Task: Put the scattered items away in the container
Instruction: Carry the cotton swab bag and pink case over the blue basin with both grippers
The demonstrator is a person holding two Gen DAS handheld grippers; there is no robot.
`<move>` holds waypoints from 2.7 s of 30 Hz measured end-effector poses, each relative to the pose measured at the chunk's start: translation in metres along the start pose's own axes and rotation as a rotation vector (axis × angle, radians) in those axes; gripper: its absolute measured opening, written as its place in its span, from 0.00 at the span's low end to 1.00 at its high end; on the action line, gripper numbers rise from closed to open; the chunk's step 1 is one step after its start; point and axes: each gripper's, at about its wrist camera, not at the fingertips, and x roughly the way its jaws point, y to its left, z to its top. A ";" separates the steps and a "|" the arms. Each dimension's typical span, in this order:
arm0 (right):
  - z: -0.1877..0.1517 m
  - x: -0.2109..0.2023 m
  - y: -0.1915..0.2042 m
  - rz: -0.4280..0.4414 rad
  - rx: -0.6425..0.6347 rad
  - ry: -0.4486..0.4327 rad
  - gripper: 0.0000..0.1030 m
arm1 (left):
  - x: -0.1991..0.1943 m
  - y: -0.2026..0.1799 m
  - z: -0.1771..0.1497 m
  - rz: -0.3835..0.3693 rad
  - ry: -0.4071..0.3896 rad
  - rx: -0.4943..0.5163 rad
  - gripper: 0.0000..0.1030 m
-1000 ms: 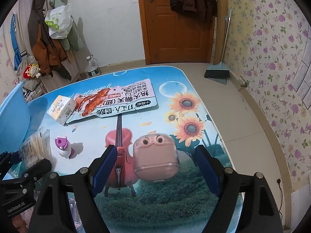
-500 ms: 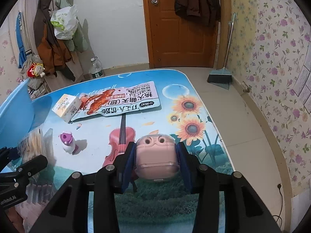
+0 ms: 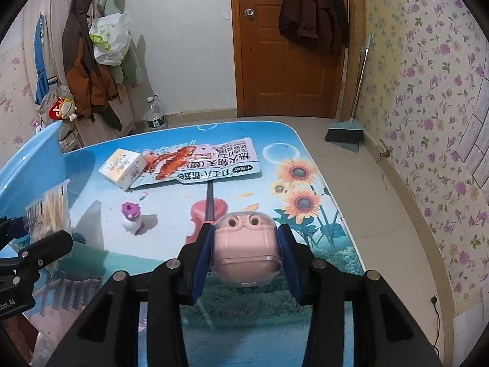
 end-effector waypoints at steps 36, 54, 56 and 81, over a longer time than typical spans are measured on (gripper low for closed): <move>-0.007 -0.105 0.052 0.018 -0.022 -0.103 0.43 | -0.101 0.015 -0.017 0.018 -0.137 -0.032 0.65; -0.015 -0.118 0.052 0.023 -0.007 -0.115 0.43 | -0.117 0.008 -0.020 0.062 -0.157 -0.013 0.65; -0.015 -0.118 0.052 0.023 -0.008 -0.114 0.43 | -0.119 0.010 -0.018 0.066 -0.163 -0.013 0.65; 0.005 -0.125 0.085 0.077 -0.059 -0.128 0.43 | -0.172 0.107 0.028 0.220 -0.253 -0.110 0.65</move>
